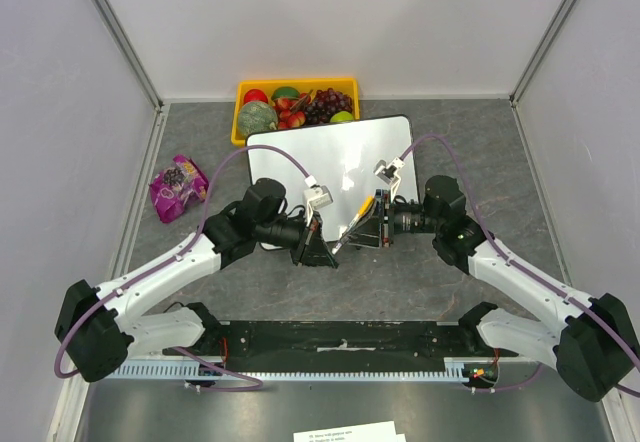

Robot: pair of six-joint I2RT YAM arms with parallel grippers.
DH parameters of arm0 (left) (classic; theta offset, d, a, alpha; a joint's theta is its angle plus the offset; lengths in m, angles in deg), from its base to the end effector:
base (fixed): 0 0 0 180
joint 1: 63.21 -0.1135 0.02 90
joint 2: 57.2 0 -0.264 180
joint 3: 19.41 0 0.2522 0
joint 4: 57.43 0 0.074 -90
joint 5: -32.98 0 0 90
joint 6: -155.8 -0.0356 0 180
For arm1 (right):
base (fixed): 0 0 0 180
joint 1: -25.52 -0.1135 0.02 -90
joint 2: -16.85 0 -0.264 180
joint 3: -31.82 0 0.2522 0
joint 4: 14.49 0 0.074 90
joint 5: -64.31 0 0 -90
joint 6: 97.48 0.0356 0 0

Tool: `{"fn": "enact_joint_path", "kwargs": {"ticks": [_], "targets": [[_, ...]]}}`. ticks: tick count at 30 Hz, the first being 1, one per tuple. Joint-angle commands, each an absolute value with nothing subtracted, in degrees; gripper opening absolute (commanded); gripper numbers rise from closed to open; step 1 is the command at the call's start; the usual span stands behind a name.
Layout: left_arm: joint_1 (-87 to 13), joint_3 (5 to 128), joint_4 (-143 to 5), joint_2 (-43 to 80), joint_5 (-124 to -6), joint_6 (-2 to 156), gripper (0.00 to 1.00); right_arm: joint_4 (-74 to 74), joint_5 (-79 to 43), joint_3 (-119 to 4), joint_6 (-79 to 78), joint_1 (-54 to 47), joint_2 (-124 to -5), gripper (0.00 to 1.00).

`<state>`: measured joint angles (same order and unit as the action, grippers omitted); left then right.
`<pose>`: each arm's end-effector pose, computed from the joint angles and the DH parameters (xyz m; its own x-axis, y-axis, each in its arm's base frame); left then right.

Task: Write a sentence on the whiteboard
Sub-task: Pick up the whiteboard stand from the center of the board.

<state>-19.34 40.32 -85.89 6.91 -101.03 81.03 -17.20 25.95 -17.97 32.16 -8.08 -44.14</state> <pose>0.1558 -0.1841 0.2777 -0.6187 0.3327 -0.7117 0.7843 0.2087 -0.5843 0.1798 0.1530 0.2812 -0.7259 -0.0069 -0.6878 -0.6835 0.1197 0.7201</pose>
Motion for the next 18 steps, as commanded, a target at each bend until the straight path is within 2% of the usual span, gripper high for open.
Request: {"fn": "enact_joint_path", "kwargs": {"ticks": [1,4,9,12,18], "targets": [[-19.0,42.6,-85.8,6.4,-102.8,78.5,0.02,-18.1,27.1,-19.7,31.7,-7.9,-43.9,0.26],[-18.8,42.4,-85.8,6.4,-103.2,78.5,0.02,-18.9,26.6,-19.2,32.9,-7.0,-43.3,0.29],[-18.6,42.2,-85.8,6.0,-103.2,78.5,0.02,-21.7,27.9,-18.6,35.2,-5.4,-42.7,0.41],[-18.5,42.2,-85.8,6.0,-103.3,78.5,0.02,-22.0,28.4,-18.6,35.5,-5.3,-42.8,0.45],[-18.4,41.9,-85.1,6.4,-103.3,78.5,0.02,-21.9,29.7,-18.5,35.2,-5.2,-43.3,0.4]]}}
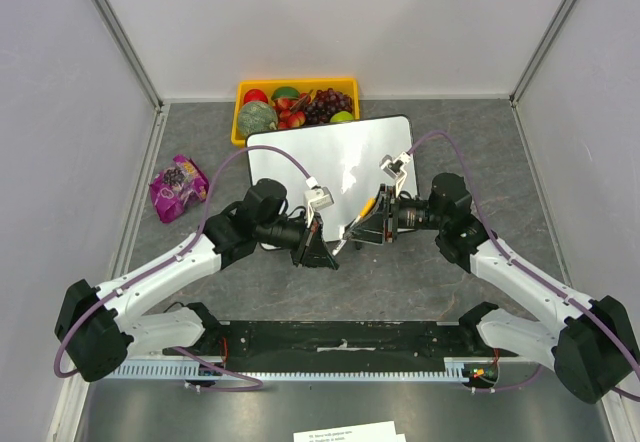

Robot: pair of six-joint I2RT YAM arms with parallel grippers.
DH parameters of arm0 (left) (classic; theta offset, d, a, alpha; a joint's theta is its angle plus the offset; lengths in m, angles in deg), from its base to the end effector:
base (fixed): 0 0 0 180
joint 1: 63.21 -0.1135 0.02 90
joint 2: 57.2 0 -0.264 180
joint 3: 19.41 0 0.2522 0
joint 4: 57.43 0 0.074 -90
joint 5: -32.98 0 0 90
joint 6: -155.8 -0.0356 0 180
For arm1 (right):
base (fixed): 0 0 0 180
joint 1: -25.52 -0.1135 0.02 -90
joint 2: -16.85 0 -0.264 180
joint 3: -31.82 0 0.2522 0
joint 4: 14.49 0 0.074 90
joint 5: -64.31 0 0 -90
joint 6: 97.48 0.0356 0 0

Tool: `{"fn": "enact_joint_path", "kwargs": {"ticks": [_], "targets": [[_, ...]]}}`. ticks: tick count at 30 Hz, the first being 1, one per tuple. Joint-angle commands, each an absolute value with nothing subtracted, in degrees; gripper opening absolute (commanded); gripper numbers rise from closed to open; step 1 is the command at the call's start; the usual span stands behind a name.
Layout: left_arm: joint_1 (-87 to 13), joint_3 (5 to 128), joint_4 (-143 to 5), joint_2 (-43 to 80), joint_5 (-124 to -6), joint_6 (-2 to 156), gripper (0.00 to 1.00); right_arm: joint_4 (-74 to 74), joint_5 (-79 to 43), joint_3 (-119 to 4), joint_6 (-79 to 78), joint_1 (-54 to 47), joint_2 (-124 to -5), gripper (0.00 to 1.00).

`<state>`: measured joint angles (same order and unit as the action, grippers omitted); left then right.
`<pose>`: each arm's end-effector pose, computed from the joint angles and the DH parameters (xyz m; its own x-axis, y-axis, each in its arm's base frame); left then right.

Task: Write a sentence on the whiteboard
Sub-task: Pick up the whiteboard stand from the center of the board.

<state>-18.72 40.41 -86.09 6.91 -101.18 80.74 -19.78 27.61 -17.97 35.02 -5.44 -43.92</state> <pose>0.1536 -0.1857 0.2780 -0.6120 0.3420 -0.7131 0.7887 0.1969 -0.5824 0.1855 0.1446 0.2864 -0.7326 0.0313 -0.6799 -0.6736 0.1097 0.7309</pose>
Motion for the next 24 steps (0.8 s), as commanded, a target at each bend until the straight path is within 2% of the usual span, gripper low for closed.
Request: {"fn": "enact_joint_path", "kwargs": {"ticks": [1,4,5,6,7,12,13,14,15,16,17,19,24], "targets": [[-18.4,41.8,-84.9,6.5,-103.4,78.6,0.02,-21.6,30.0,-18.6,35.1,-5.2,-43.4,0.39],[-18.4,41.8,-84.8,6.8,-103.3,78.5,0.02,-21.1,30.2,-18.4,34.6,-5.3,-43.6,0.29],[-18.5,41.8,-84.7,6.9,-103.3,78.5,0.02,-20.5,30.1,-18.3,34.1,-5.3,-43.7,0.22],[-18.4,41.9,-84.8,6.9,-103.3,78.5,0.02,-19.5,29.7,-18.3,33.3,-5.2,-43.7,0.05],[-18.3,41.9,-84.8,6.7,-103.1,78.5,0.02,-18.1,29.2,-18.5,32.6,-5.3,-43.5,0.0],[-18.5,40.8,-84.9,5.6,-99.5,79.2,0.02,-14.4,27.4,-18.8,30.1,-5.4,-42.3,0.0],[-18.5,40.5,-84.8,5.1,-97.8,79.6,0.09,-13.4,26.7,-18.9,29.3,-5.2,-41.9,0.0],[-18.4,40.1,-84.8,4.5,-95.9,80.4,0.22,-12.3,25.8,-19.2,28.8,-5.3,-41.5,0.0],[-18.4,39.3,-84.8,3.8,-93.3,81.1,0.41,-10.7,24.0,-19.5,27.8,-5.3,-41.0,0.0],[-18.4,38.5,-84.6,2.8,-90.6,82.1,0.53,-8.7,22.0,-19.8,26.6,-5.3,-40.4,0.0],[-18.3,37.2,-84.3,1.8,-87.2,83.5,0.61,-5.8,19.2,-20.6,25.0,-5.2,-39.8,0.0],[-18.4,34.4,-83.6,-0.2,-80.8,86.4,0.68,-0.9,13.2,-21.7,22.6,-5.2,-38.4,0.0],[-18.4,28.4,-84.4,-2.1,-63.2,97.9,0.7,9.2,-1.1,-23.4,18.6,-5.3,-33.6,0.0]]}}
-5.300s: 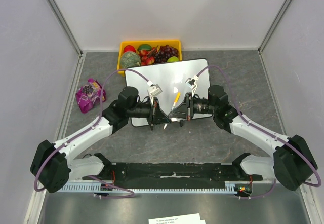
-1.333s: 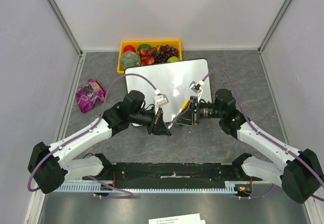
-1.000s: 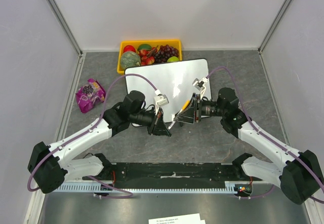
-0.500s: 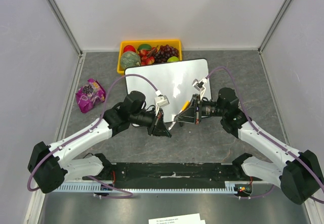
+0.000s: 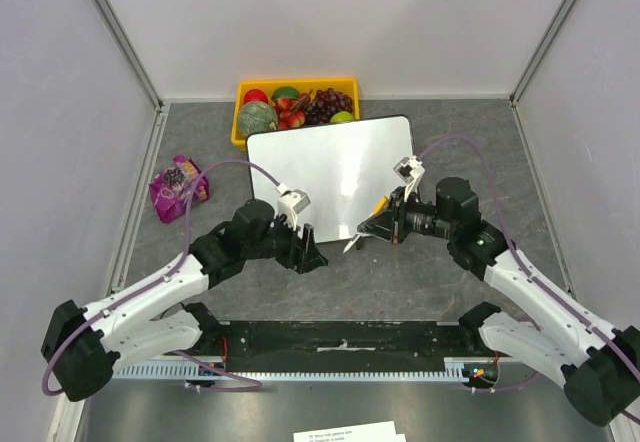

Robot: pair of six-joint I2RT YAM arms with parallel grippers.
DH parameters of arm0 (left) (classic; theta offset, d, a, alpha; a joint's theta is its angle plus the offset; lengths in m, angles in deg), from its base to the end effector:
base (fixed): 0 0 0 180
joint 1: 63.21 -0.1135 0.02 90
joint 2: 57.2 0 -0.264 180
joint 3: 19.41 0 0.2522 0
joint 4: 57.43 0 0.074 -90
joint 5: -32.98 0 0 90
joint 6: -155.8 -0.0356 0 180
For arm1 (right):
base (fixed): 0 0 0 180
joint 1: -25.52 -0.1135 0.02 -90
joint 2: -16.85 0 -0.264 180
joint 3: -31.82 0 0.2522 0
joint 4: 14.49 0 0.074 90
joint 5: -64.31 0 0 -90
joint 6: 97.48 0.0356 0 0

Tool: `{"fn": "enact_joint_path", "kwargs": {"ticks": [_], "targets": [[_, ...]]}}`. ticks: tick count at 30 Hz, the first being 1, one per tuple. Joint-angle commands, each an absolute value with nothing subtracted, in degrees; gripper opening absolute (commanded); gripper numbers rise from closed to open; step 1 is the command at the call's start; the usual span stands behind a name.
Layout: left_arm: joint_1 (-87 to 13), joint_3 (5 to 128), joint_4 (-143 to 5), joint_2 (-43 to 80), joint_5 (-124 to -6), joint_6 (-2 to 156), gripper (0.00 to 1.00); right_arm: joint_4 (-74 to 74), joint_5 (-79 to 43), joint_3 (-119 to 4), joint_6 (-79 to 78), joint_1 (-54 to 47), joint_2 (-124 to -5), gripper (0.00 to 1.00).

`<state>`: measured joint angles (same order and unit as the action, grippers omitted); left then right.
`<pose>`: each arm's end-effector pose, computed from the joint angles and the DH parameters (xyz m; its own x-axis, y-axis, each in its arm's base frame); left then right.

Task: Write a sentence on the whiteboard
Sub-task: Pick up the whiteboard stand from the center of the board.

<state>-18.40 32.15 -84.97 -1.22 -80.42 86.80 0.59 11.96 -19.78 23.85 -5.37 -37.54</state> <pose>0.1420 -0.1610 0.2564 -0.6680 0.2000 -0.7167 0.6924 0.5198 -0.5003 0.1737 0.1293 0.2845 -0.6957 0.0635 -0.7155 -0.6364 0.4073 0.6550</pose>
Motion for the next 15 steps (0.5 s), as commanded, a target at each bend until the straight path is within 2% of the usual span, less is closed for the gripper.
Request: {"fn": "enact_joint_path", "kwargs": {"ticks": [1,5,9,15], "targets": [[-18.3,27.4,-84.6,-1.7,-60.9,100.3,0.77,10.0,-2.3,-23.4,18.4,-5.3,-32.8,0.0],[-15.9,27.3,-87.2,3.7,-51.5,105.8,0.78,11.2,-4.3,-23.1,18.0,-5.4,-31.1,0.0],[-13.6,29.6,-90.4,10.6,-43.3,109.5,0.74,11.6,-4.2,-22.7,17.7,-5.3,-31.0,0.0],[-13.2,27.8,-85.1,15.9,-41.2,111.0,0.67,12.3,-4.3,-22.5,16.9,-5.3,-30.4,0.0]]}}
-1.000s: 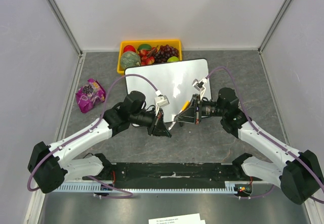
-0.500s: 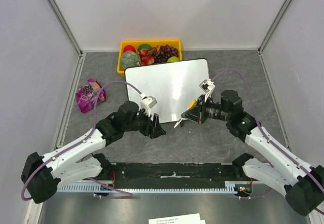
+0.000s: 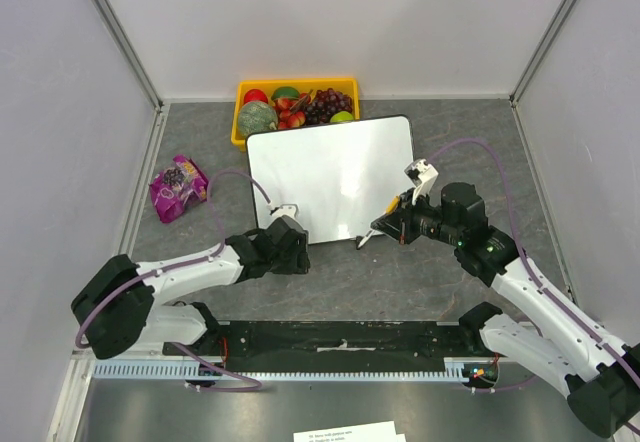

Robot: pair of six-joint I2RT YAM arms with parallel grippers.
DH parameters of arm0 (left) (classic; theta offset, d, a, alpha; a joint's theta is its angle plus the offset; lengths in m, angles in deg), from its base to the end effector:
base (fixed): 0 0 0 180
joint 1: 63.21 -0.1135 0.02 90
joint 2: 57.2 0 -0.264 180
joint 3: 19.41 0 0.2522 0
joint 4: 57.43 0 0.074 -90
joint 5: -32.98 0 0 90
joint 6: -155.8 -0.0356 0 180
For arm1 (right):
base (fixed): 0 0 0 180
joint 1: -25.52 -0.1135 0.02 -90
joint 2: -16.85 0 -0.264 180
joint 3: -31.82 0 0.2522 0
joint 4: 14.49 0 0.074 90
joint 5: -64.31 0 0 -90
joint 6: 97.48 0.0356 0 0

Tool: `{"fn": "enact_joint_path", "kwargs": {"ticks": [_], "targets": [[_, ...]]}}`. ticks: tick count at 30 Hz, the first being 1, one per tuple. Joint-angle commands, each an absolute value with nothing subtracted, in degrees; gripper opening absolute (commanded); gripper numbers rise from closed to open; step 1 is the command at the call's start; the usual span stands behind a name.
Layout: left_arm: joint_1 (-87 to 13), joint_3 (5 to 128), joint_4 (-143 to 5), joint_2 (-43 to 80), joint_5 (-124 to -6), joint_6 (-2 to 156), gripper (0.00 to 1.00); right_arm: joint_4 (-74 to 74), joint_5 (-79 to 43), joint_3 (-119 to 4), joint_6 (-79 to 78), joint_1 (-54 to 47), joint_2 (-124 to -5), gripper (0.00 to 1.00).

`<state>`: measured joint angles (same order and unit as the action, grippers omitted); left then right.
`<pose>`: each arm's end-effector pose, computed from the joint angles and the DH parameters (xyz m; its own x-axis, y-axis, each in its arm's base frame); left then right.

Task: Write a sentence on the whiteboard
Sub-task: Pick up the whiteboard stand from the center of the board, then move the whiteboard stand to the center of the board.

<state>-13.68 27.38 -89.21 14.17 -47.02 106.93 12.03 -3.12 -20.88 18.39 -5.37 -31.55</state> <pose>0.1510 -0.1675 0.1680 -0.8587 0.0085 -0.5124 0.1618 0.9532 -0.2555 0.1605 0.1119 0.2894 -0.6319 0.0915 -0.7696 -0.5593 0.6336 0.5345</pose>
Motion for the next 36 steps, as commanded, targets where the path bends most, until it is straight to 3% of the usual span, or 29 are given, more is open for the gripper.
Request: {"fn": "enact_joint_path", "kwargs": {"ticks": [1,9,15,19,27,36], "targets": [[-13.3,27.7,-84.1,16.7,-40.9,111.1,0.66,12.2,-4.2,-22.5,16.7,-5.3,-30.5,0.0],[-13.3,30.8,-84.9,24.3,-36.5,111.3,0.57,12.5,-3.6,-22.8,16.1,-5.3,-30.8,0.0],[-13.3,31.9,-86.6,25.9,-35.8,111.5,0.2,12.8,-3.5,-22.5,15.9,-5.3,-30.5,0.0],[-13.0,31.7,-87.6,24.6,-37.0,111.5,0.03,12.9,-3.5,-22.6,15.8,-5.3,-30.5,0.0],[-7.7,29.7,-90.4,21.3,-37.9,119.2,0.02,13.0,-3.7,-23.0,15.9,-5.2,-30.3,0.0],[6.3,30.6,-95.3,22.4,-36.3,133.7,0.02,13.6,-4.0,-23.0,16.2,-5.2,-29.1,0.0]]}}
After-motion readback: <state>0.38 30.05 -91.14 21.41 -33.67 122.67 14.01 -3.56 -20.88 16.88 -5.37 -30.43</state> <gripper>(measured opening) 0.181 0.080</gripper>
